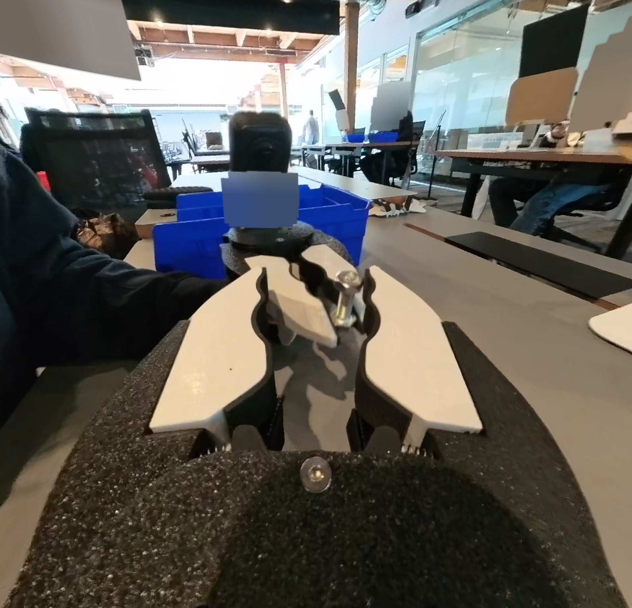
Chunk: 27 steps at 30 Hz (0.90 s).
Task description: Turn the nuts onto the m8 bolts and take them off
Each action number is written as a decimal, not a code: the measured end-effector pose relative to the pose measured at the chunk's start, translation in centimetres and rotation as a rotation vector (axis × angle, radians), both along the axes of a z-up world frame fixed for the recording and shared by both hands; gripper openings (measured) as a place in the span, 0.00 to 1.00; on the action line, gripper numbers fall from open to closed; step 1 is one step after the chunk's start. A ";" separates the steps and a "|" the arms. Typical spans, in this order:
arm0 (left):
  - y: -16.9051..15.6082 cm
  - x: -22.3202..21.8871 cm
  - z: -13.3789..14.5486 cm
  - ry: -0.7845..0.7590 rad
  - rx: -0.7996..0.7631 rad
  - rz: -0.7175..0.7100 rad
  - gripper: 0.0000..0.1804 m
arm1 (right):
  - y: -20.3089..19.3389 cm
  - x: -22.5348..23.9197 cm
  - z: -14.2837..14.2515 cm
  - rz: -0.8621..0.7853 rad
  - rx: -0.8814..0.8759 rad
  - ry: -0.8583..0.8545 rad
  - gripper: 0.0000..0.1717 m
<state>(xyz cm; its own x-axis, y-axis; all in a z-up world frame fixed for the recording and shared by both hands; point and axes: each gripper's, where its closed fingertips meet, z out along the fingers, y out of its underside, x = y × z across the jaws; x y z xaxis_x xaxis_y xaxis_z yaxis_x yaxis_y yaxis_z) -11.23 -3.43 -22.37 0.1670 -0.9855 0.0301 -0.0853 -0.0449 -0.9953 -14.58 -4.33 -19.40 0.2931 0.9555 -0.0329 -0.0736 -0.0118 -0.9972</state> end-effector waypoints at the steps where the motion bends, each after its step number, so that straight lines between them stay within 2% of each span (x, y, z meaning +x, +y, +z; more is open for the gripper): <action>1: 0.7 -0.5 0.4 -0.033 -0.013 0.046 0.08 | 0.2 0.3 0.2 -0.016 0.004 0.012 0.31; 3: 1.9 -1.5 0.8 -0.082 -0.045 0.120 0.08 | 0.2 0.9 0.6 -0.005 0.005 0.038 0.23; 5: 2.0 -1.7 0.9 -0.099 -0.072 0.109 0.08 | 0.6 1.2 0.8 -0.031 -0.009 0.054 0.26; 12: -1.6 0.7 -0.1 0.011 0.003 -0.113 0.08 | 0.1 0.2 0.1 0.017 -0.032 0.028 0.30; 15: -2.1 1.0 -0.4 0.031 0.006 -0.142 0.08 | -0.5 -0.3 -0.1 0.047 -0.018 0.011 0.29; 19: -1.6 0.6 0.1 -0.013 -0.018 -0.120 0.08 | -1.1 -0.6 -0.2 0.076 0.005 -0.010 0.29; 22: 0.1 -0.4 0.9 -0.083 -0.042 -0.015 0.08 | -0.3 0.1 0.4 0.022 0.014 0.020 0.31; 24: 1.4 -1.6 1.4 -0.133 -0.072 0.063 0.08 | -0.3 0.8 0.9 0.027 0.006 0.060 0.24; 27: 1.2 -1.9 1.7 -0.168 -0.104 0.022 0.08 | 0.3 1.1 1.1 0.007 -0.025 0.089 0.28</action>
<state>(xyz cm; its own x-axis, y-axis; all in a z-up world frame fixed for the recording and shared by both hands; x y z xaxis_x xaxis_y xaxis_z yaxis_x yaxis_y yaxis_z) -13.13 -2.19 -20.70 0.1721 -0.9719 0.1603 0.0833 -0.1478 -0.9855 -13.49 -4.06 -18.34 0.2813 0.9561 -0.0821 -0.1618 -0.0371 -0.9861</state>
